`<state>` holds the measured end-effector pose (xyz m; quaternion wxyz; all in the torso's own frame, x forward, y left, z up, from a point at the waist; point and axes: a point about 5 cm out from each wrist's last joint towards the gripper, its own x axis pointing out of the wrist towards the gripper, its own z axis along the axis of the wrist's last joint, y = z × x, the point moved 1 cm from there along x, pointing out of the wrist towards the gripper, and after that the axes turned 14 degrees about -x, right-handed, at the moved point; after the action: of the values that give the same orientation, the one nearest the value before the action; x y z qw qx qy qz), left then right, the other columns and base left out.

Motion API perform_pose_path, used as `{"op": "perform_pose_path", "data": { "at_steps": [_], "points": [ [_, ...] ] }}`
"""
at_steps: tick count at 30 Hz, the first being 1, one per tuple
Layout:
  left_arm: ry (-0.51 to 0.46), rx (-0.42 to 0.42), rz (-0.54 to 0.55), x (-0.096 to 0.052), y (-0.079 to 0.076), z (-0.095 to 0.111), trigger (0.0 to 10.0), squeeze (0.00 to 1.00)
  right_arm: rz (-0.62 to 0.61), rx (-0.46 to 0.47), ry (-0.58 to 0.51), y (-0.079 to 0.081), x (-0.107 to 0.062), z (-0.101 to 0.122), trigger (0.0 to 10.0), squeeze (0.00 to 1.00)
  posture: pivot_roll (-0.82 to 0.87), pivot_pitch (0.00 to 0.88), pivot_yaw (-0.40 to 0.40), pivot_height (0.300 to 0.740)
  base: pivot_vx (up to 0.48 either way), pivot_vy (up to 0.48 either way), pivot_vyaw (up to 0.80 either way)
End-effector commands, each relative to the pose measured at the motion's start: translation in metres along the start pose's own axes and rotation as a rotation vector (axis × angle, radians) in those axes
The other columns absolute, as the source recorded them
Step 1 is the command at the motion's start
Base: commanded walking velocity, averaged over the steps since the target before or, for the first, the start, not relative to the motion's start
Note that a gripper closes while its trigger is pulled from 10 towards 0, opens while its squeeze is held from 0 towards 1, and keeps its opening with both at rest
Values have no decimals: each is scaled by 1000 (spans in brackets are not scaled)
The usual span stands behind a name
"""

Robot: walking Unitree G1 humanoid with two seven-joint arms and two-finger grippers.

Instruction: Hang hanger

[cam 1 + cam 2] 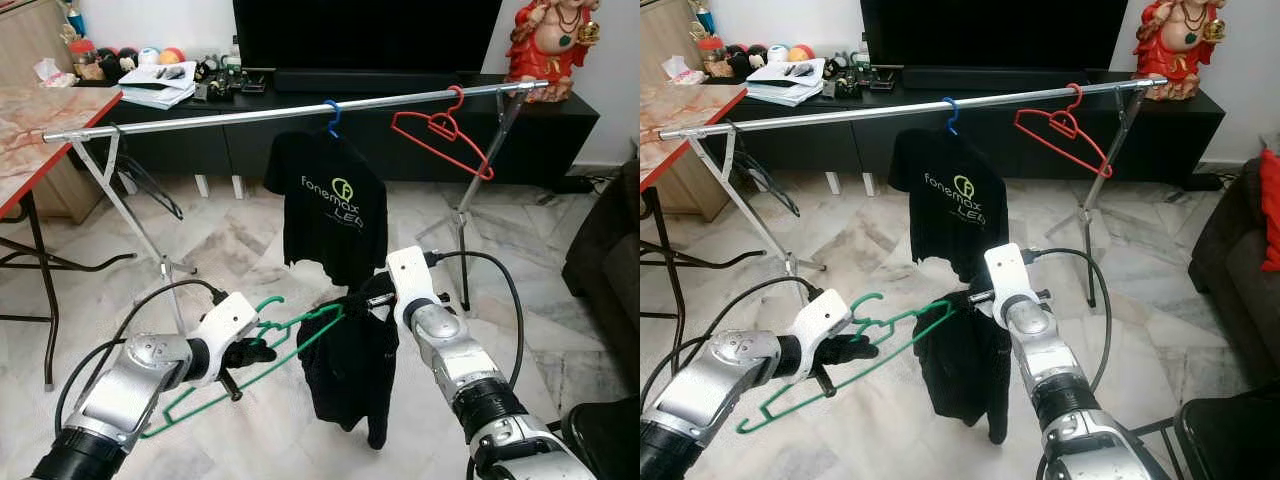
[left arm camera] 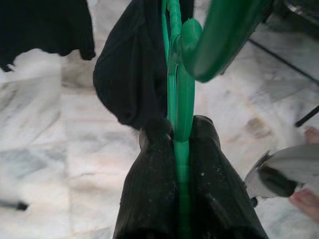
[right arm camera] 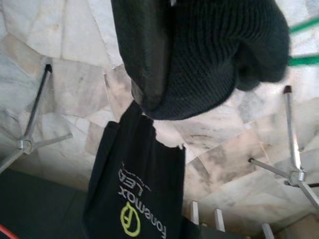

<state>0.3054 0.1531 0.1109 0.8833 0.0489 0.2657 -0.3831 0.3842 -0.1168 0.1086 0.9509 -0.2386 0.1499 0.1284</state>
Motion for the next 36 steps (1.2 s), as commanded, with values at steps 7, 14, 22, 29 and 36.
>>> {"op": "perform_pose_path", "data": {
  "at_steps": [7, 14, 22, 29, 36],
  "points": [
    [-110, -27, -51, 1, -7, 18, 10000, 0, 65, 58, -67, 8, -2, 18, 10000, 0, 39, 71, -1, 740, 0, 0, 0],
    [-130, -9, 37, 8, 0, 23, 10000, 0, 93, 129, -107, 14, -6, 33, 10000, 0, 37, 68, 1, 740, 0, 0, 0],
    [-135, -10, 18, 10, -3, 24, 10000, 0, 91, 135, -66, 17, -9, 24, 10000, 0, 31, 63, 2, 740, 0, 0, 0],
    [-145, 4, 135, 10, 8, 27, 10000, 0, 12, 81, 24, 9, -10, -4, 10000, 0, 36, 55, 3, 740, 0, 0, 0],
    [-152, 0, 31, 11, -4, 27, 10000, 0, 33, 97, 7, 8, -13, -3, 10000, 0, 28, 46, 10, 740, 0, 0, 0]
  ]
}}
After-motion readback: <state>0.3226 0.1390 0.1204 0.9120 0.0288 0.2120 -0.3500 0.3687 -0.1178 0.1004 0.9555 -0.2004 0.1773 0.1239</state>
